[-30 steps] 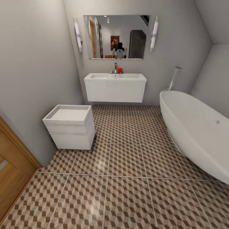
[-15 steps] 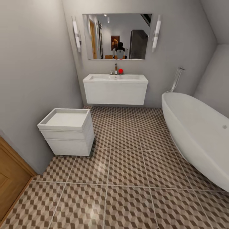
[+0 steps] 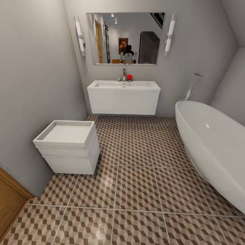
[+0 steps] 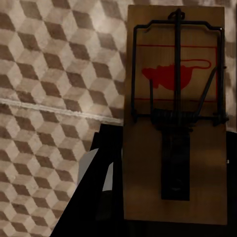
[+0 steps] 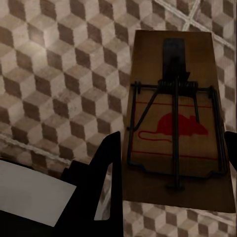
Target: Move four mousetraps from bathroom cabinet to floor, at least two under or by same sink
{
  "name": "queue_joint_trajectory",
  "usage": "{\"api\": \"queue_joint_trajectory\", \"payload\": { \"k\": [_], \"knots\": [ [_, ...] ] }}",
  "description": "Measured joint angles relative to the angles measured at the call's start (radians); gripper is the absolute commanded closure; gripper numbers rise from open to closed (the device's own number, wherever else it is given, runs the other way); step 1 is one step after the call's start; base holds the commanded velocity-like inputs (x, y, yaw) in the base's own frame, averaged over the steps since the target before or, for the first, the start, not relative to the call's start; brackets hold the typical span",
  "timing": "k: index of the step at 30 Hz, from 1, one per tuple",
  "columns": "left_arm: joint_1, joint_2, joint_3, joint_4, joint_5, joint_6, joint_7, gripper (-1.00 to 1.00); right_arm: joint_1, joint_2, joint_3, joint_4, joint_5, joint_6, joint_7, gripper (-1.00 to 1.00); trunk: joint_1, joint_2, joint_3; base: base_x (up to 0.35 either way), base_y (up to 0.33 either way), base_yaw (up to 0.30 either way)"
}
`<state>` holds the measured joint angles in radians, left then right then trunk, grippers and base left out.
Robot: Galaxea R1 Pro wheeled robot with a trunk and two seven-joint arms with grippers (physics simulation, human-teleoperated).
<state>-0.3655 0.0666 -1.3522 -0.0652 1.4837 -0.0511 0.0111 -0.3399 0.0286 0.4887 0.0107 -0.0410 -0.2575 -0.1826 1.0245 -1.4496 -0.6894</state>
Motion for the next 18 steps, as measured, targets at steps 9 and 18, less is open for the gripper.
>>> {"api": "queue_joint_trajectory", "payload": {
  "k": [9, 18],
  "knots": [
    [0.001, 0.000, 0.000, 0.000, 0.000, 0.000, 0.000, 1.00, 0.000, -0.001, 0.000, 0.000, 0.000, -0.001, 0.000, 1.00, 0.000, 0.000, 0.002, 0.298, 0.000, -0.077],
    [0.001, 0.000, 0.000, 0.000, 0.000, 0.000, 0.000, 1.00, 0.000, 0.000, 0.000, 0.000, 0.000, 0.000, 0.000, 1.00, 0.000, 0.000, 0.006, 0.298, 0.000, -0.112]
  ]
}}
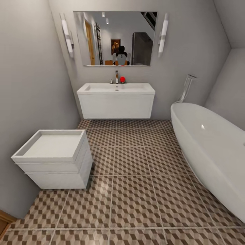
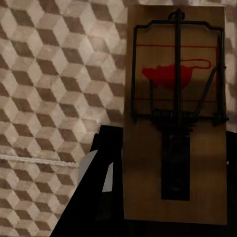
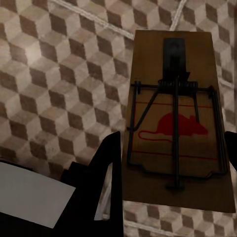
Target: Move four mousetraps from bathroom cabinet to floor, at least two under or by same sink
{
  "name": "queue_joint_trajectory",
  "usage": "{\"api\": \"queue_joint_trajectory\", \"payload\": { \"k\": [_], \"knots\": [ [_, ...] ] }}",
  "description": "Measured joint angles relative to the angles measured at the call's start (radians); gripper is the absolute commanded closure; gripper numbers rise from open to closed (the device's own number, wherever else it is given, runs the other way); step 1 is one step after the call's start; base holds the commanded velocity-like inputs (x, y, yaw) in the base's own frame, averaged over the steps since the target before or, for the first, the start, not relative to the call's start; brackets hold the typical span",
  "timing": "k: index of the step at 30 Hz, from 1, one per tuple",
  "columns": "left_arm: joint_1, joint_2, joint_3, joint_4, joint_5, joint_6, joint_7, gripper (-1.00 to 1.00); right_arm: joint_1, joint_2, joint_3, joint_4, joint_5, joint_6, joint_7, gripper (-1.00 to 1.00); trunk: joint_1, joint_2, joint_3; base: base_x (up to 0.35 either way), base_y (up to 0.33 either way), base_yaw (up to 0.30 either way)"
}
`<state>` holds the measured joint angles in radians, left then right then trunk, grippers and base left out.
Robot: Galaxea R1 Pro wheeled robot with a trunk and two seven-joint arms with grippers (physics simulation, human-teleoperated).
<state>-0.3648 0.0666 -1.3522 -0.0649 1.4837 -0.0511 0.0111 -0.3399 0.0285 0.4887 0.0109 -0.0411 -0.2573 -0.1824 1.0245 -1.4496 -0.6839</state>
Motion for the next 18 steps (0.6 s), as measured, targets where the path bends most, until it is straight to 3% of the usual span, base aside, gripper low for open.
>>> {"api": "queue_joint_trajectory", "payload": {
  "k": [18],
  "knots": [
    [0.000, 0.000, 0.000, 0.000, 0.000, 0.000, 0.000, 1.00, 0.000, 0.000, 0.000, 0.000, 0.000, 0.000, 0.000, 1.00, 0.000, 0.000, 0.000, 0.298, 0.000, -0.001]
  ]
}}
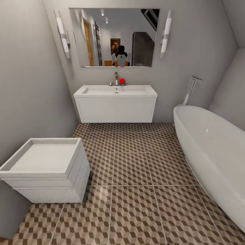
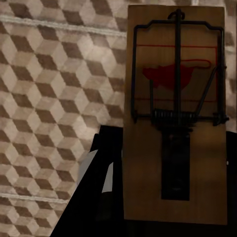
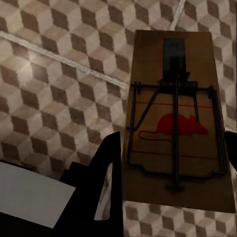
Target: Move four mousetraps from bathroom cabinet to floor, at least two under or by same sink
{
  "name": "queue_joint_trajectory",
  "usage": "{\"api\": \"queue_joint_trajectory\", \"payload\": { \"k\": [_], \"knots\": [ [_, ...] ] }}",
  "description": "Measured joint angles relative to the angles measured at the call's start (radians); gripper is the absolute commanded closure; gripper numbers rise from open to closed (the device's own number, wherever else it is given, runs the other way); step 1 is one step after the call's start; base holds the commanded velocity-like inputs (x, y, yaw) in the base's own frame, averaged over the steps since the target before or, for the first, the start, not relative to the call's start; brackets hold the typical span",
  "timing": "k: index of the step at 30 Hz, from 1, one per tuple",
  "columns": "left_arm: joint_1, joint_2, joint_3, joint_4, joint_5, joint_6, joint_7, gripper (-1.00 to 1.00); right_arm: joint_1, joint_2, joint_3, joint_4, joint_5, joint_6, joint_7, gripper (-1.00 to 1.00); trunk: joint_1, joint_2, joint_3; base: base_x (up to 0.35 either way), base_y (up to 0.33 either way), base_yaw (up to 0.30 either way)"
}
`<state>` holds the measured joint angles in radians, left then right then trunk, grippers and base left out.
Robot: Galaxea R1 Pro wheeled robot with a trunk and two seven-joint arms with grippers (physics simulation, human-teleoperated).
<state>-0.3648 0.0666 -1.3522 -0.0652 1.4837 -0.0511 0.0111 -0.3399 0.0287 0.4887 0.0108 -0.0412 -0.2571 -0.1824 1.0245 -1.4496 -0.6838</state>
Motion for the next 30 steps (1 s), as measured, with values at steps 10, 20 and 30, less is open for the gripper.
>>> {"api": "queue_joint_trajectory", "payload": {
  "k": [10, 20, 30],
  "knots": [
    [0.000, 0.000, 0.000, 0.001, 0.000, 0.000, 0.000, 1.00, 0.000, -0.002, -0.002, 0.000, -0.004, 0.001, -0.001, 1.00, 0.000, 0.000, 0.000, 0.321, 0.000, 0.000],
    [-0.001, 0.004, 0.001, 0.002, 0.001, -0.002, 0.000, 1.00, 0.000, -0.005, -0.001, 0.003, -0.003, 0.011, -0.002, 1.00, 0.000, 0.000, 0.000, 0.335, 0.000, 0.000],
    [0.000, 0.007, 0.001, 0.002, 0.002, -0.003, 0.000, 1.00, 0.002, -0.005, -0.002, 0.014, -0.005, 0.010, -0.002, 1.00, 0.000, 0.000, 0.000, 0.336, 0.000, 0.000]
  ]
}}
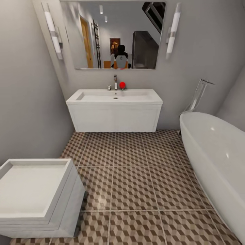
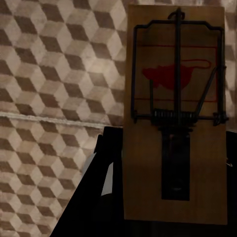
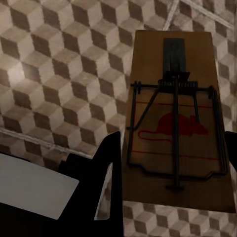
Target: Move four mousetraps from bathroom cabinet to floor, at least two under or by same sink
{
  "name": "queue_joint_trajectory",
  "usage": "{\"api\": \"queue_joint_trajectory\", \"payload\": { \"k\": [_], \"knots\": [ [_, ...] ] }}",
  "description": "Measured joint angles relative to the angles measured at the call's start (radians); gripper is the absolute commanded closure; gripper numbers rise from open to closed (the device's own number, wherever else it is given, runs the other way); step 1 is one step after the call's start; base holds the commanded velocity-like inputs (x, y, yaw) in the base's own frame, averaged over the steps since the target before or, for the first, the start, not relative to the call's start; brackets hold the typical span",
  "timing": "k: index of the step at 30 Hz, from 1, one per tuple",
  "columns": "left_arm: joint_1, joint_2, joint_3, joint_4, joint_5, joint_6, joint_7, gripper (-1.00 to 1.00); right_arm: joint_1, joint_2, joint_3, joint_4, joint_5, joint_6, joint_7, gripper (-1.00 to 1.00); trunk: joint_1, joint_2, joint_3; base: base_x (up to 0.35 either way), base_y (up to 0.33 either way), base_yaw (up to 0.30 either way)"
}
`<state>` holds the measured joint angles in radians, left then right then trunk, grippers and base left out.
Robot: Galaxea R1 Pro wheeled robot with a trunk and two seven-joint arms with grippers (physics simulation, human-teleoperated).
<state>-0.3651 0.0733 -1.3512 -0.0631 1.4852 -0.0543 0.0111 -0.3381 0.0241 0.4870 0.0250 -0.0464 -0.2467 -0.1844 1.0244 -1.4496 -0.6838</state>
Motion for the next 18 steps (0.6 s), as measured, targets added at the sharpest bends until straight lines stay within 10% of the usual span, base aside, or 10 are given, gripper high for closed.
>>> {"api": "queue_joint_trajectory", "payload": {
  "k": [18],
  "knots": [
    [0.000, 0.000, 0.000, 0.001, 0.000, 0.000, 0.000, 1.00, 0.000, -0.015, 0.000, 0.001, -0.001, 0.001, 0.000, 1.00, 0.000, 0.000, 0.000, 0.336, 0.000, 0.000]
  ]
}}
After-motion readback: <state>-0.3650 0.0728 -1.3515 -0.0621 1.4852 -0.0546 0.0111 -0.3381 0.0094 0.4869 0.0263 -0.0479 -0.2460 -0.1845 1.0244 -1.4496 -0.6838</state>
